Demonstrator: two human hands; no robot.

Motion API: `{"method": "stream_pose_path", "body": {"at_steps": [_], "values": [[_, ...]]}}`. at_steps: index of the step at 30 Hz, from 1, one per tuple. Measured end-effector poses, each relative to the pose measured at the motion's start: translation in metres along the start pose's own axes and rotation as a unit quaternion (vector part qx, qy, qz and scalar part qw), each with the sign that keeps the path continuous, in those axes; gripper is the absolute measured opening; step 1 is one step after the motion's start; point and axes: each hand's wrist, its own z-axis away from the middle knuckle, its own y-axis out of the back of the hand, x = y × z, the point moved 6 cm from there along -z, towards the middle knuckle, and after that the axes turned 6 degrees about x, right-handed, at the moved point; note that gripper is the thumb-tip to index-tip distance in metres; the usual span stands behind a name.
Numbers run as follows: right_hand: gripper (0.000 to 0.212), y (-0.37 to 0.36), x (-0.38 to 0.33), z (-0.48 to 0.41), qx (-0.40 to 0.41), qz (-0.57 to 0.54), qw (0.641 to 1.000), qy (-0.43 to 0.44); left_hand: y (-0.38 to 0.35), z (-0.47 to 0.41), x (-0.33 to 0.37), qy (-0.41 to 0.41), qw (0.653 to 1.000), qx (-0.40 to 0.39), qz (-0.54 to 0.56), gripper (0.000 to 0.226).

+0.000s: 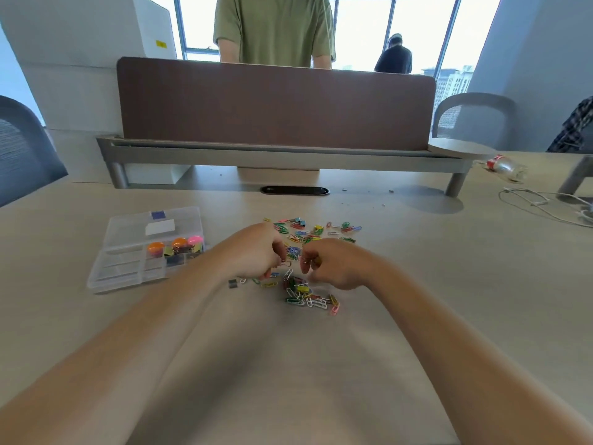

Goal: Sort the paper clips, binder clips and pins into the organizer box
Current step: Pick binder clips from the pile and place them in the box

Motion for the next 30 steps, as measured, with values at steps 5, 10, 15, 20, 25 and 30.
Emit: {"method": "stream_pose_path", "body": {"at_steps": [5,10,15,20,25,30], "values": [[0.032,-0.005,-0.012,0.013,-0.027,0.010,0.999,0.033,-0.002,0.012,-0.001,0.019,1.000,0.003,-0.006,0.024],[0.030,-0.013,-0.011,0.009,-0.022,0.014,1.000,0.017,-0.004,0.014,-0.003,0.023,1.000,0.004,0.000,0.025],[0.029,-0.015,-0.006,0.000,0.002,0.018,1.000,-0.004,-0.006,0.012,-0.007,0.018,1.000,0.011,0.007,0.023],[0.022,-0.015,-0.003,-0.006,0.031,0.010,0.999,-0.013,-0.008,0.008,-0.010,0.021,1.000,0.016,0.012,0.026],[0.020,-0.018,-0.001,-0.012,0.033,0.017,0.999,-0.033,-0.007,0.005,-0.011,0.020,1.000,0.021,0.010,0.027],[0.023,-0.019,-0.001,-0.017,0.036,0.026,0.998,-0.037,-0.007,0.004,-0.012,0.022,1.000,0.020,0.010,0.026]]}}
